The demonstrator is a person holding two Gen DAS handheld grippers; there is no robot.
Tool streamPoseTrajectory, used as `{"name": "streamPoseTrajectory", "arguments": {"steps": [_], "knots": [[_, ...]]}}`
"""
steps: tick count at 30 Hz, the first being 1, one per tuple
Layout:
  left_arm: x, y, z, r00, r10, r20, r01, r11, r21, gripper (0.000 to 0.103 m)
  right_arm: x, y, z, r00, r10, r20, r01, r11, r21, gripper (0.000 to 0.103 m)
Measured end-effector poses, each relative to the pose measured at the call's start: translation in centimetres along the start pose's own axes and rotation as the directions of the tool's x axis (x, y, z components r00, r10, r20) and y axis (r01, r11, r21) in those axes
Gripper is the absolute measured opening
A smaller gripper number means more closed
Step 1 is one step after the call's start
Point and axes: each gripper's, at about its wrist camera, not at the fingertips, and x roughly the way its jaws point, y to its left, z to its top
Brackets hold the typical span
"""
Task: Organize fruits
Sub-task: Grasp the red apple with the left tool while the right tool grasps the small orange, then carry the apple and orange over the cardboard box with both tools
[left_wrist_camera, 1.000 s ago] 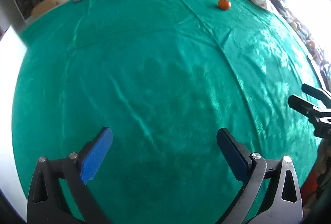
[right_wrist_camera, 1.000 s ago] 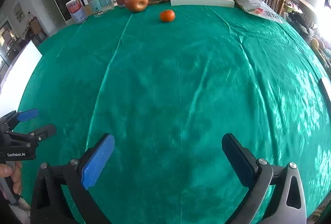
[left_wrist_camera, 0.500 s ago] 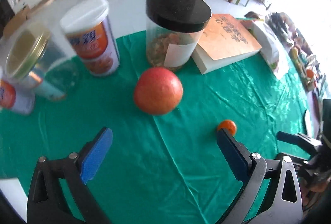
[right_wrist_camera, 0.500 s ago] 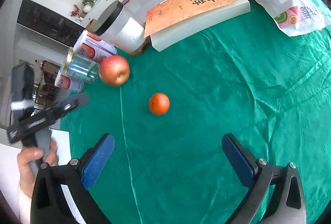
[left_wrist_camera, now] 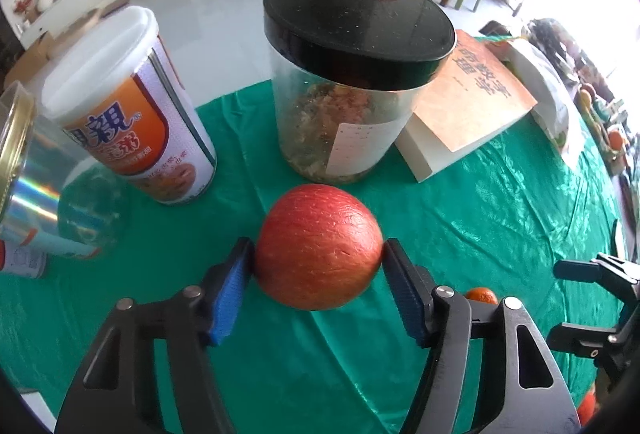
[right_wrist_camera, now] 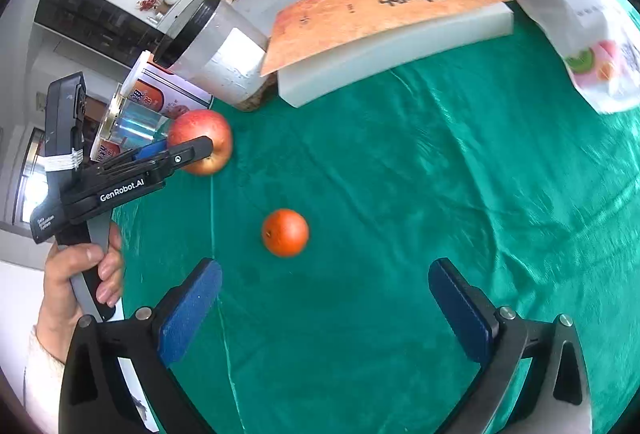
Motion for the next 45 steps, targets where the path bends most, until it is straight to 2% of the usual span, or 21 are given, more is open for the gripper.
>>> {"name": "streamPoseTrajectory", "arguments": {"steps": [2,6,11,13,14,15,18,21,24,26,28,31,32,34,36,38,42,45], "knots": [[-0.1,0.2,-0.3,1.0,-0.006,0.012,0.006,1.0,-0.009,0.067,0.9,1.2,0.8,1.0,-0.018,-0.01,0.018,1.0,-0.022,0.101],[-0.3,1.0,-1.2,1.0,-0.017,0.005,0.018,0.997,-0.074,0.067,3.1,4.9,1.9,0.994,-0.081,-0.067,0.07,0.986,-0.151,0.076],[-1.0,2.7,-2.4,0.999,-0.043,-0.025,0.038,0.986,-0.162,0.066,6.1,8.1,2.5,0.959,-0.258,-0.114,0.222,0.939,-0.262,0.061],[-1.3,3.2,-3.1,0.997,-0.06,-0.037,0.052,0.98,-0.19,0.066,7.1,8.6,2.5,0.942,-0.308,-0.13,0.262,0.922,-0.285,0.05],[-1.5,3.2,-3.4,0.997,-0.069,-0.039,0.06,0.978,-0.197,0.066,7.5,8.7,2.4,0.934,-0.33,-0.138,0.278,0.913,-0.298,0.037],[-1.9,3.4,-4.0,0.996,-0.079,-0.037,0.07,0.976,-0.204,0.066,7.8,8.7,2.3,0.926,-0.351,-0.139,0.297,0.905,-0.305,0.033],[-3.4,4.0,-6.0,0.995,-0.099,-0.027,0.091,0.972,-0.219,0.066,7.6,9.1,2.2,0.922,-0.374,-0.1,0.325,0.888,-0.325,0.031],[-5.5,4.7,-8.7,0.991,-0.129,-0.023,0.119,0.962,-0.245,0.066,5.4,9.8,1.1,0.944,-0.321,-0.077,0.284,0.908,-0.31,0.031],[-9.2,5.7,-13.2,0.987,-0.158,-0.025,0.146,0.953,-0.264,0.066,3.1,12.1,-1.4,0.951,-0.301,-0.066,0.261,0.9,-0.348,0.031],[-12.7,6.5,-16.7,0.984,-0.178,-0.016,0.167,0.946,-0.278,0.066,2.4,14.2,-3.9,0.951,-0.294,-0.092,0.238,0.892,-0.385,0.031],[-16.7,8.0,-20.2,0.976,-0.218,0.009,0.21,0.927,-0.311,0.066,1.9,16.8,-6.5,0.952,-0.283,-0.117,0.208,0.879,-0.429,0.031],[-24.6,11.4,-25.6,0.961,-0.263,0.086,0.276,0.891,-0.362,0.066,0.4,22.5,-10.7,0.969,-0.214,-0.126,0.126,0.861,-0.493,0.031],[-27.4,12.8,-27.3,0.96,-0.254,0.119,0.28,0.884,-0.373,0.066,0.0,24.6,-11.8,0.975,-0.186,-0.126,0.098,0.856,-0.507,0.031],[-33.0,16.3,-30.8,0.963,-0.192,0.187,0.253,0.881,-0.398,0.066,-0.8,30.5,-14.2,0.986,-0.114,-0.123,0.027,0.833,-0.553,0.031],[-36.8,19.8,-34.1,0.969,-0.104,0.223,0.195,0.876,-0.441,0.066,-0.7,36.2,-16.4,0.99,-0.057,-0.126,-0.03,0.798,-0.601,0.031],[-38.9,23.5,-37.3,0.974,-0.013,0.225,0.128,0.854,-0.505,0.066,-0.1,42.5,-18.9,0.989,-0.006,-0.149,-0.094,0.754,-0.65,0.031],[-39.0,30.9,-43.1,0.973,0.175,0.151,-0.046,0.787,-0.616,0.066,3.9,53.0,-23.9,0.978,0.036,-0.207,-0.178,0.665,-0.725,0.031],[-36.1,35.8,-45.4,0.97,0.225,0.088,-0.107,0.725,-0.68,0.066,7.8,59.2,-27.3,0.976,0.009,-0.217,-0.178,0.604,-0.776,0.031]]}}
